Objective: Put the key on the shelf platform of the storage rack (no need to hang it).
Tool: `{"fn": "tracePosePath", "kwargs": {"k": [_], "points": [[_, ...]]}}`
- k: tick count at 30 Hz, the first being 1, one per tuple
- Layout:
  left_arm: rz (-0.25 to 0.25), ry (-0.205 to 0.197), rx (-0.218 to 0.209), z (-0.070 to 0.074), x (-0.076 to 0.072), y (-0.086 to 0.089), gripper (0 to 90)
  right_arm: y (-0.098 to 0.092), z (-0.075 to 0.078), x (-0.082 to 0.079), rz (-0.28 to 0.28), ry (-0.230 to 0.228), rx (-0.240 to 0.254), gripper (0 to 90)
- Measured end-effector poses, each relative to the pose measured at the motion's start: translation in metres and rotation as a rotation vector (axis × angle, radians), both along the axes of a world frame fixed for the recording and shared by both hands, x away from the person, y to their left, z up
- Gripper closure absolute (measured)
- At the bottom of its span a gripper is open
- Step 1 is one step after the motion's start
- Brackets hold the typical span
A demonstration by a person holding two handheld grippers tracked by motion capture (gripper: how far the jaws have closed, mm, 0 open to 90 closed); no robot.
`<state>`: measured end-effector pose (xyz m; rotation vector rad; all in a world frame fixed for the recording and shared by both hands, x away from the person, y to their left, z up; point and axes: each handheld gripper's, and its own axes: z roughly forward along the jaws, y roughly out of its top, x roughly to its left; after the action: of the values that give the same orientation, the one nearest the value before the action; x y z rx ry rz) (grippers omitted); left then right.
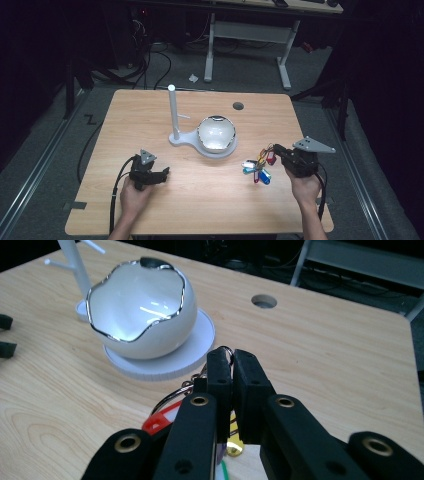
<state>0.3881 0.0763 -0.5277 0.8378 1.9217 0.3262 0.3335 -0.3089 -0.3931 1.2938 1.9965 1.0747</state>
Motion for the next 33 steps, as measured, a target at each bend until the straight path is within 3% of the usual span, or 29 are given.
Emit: {"fn": "tracePosePath", "kwargs": {"k": [5, 17, 33], "points": [[-0.002, -0.001, 0.000, 0.000, 0.000, 0.000, 21.2, -0.001, 0.018, -0.003, 0.013, -0.038, 0.001, 87.0], [-0.004, -0.001, 0.001, 0.000, 0.000, 0.000, 21.2, 0.005, 0.052, 0.003, 0.056, -0.073, -0.019, 87.0], [-0.008, -0.002, 0.004, 0.000, -0.001, 0.001, 21.1, 0.022, 0.090, 0.017, 0.154, -0.053, 0.016, 87.0]]}}
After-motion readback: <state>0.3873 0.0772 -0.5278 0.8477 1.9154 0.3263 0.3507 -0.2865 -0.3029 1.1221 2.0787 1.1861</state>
